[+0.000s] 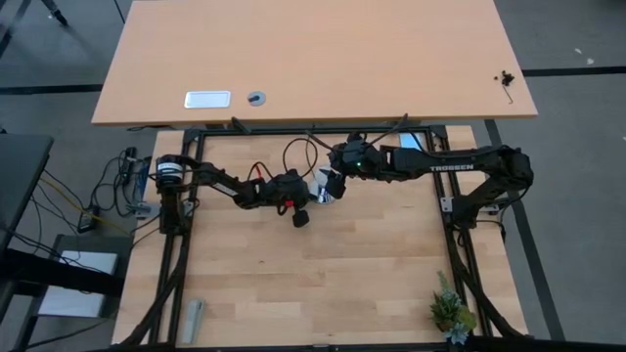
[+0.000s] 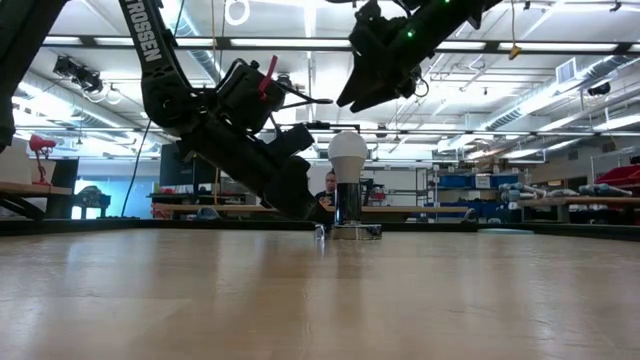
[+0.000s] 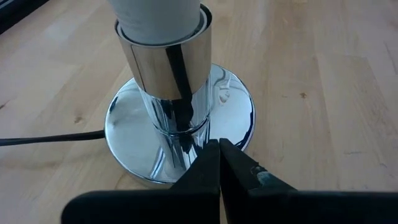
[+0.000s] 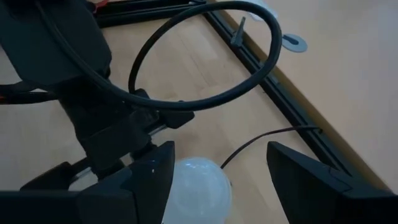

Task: Screw lightbulb
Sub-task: Remove the lightbulb from the lamp

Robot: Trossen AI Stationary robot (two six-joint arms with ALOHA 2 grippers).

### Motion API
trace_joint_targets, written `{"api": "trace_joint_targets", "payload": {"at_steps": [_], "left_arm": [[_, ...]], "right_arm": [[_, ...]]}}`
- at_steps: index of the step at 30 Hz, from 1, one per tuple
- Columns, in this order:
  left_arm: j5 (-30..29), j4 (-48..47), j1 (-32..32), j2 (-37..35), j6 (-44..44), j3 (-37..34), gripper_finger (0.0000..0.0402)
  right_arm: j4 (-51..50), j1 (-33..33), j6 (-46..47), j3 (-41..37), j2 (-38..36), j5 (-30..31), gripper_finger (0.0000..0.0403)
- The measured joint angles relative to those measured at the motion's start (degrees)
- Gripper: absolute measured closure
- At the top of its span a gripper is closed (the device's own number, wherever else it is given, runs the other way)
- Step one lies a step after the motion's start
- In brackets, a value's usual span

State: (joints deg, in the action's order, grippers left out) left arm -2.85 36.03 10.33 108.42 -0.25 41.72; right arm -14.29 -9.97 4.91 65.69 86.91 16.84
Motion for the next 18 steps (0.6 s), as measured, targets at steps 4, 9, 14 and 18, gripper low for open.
{"api": "trace_joint_targets", "payload": {"at_steps": [4, 9, 14, 18], "left_arm": [[0.0, 0.0, 0.0, 0.0, 0.0, 0.0, 0.0401], [0.0, 0.1, 0.0, 0.0, 0.0, 0.0, 0.0401], [0.0, 0.1, 0.0, 0.0, 0.0, 0.0, 0.0401], [0.0, 0.1, 0.0, 0.0, 0.0, 0.0, 0.0401]], "right_arm": [[-0.6, 0.0, 0.0, 0.0, 0.2, -0.1, 0.0142], [-1.5, 0.0, 0.8, 0.0, 0.2, -0.3, 0.0141], [-1.7, 0.0, 0.9, 0.0, 0.2, -0.4, 0.0143], [-1.7, 0.0, 0.9, 0.0, 0.2, -0.6, 0.0146]]}}
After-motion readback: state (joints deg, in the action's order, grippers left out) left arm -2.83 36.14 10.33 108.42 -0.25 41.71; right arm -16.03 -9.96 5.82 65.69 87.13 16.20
